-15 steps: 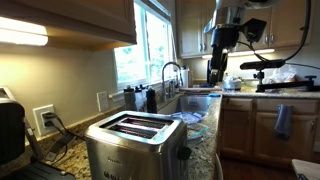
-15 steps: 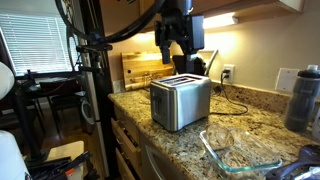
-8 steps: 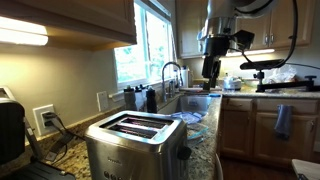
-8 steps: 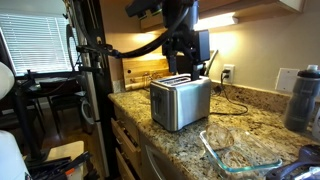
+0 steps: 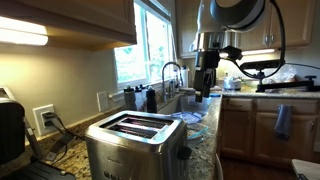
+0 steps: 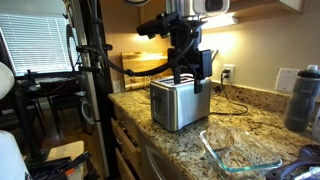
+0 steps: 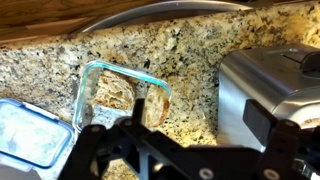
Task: Put a slice of bread in the toaster
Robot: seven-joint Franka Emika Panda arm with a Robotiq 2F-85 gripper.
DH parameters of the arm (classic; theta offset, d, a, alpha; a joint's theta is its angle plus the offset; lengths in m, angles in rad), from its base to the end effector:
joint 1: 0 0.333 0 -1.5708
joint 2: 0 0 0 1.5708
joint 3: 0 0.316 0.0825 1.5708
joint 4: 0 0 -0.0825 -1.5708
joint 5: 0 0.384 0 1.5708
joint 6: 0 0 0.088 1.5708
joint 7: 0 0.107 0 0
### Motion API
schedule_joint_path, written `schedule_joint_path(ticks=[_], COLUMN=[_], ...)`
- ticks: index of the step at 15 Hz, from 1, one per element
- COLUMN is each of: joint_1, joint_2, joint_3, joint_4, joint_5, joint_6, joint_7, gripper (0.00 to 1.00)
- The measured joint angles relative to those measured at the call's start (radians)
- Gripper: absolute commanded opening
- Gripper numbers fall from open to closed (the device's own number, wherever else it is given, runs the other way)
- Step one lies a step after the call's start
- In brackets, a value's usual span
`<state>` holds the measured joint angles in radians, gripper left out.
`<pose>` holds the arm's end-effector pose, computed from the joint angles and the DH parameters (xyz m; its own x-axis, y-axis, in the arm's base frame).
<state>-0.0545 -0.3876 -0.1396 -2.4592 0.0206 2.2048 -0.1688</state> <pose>0.4269 -0.0849 0.4488 0.9898 -0.0327 0.1385 -0.0262 -0.9985 -0.0480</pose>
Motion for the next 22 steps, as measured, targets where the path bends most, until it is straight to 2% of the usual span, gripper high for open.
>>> schedule_joint_path(ticks=[8, 16, 22], joint_1=[0.000, 0.000, -0.010], joint_2=[0.100, 0.194, 0.277], joint_3=[0.019, 0.023, 0.023], joint_4=[0.000, 0.004, 0.052], joint_5=[0.001, 0.001, 0.001], joint_6=[0.087, 0.223, 0.298], joint_7=[0.040, 0.092, 0.121], gripper=[1.00, 1.00, 1.00])
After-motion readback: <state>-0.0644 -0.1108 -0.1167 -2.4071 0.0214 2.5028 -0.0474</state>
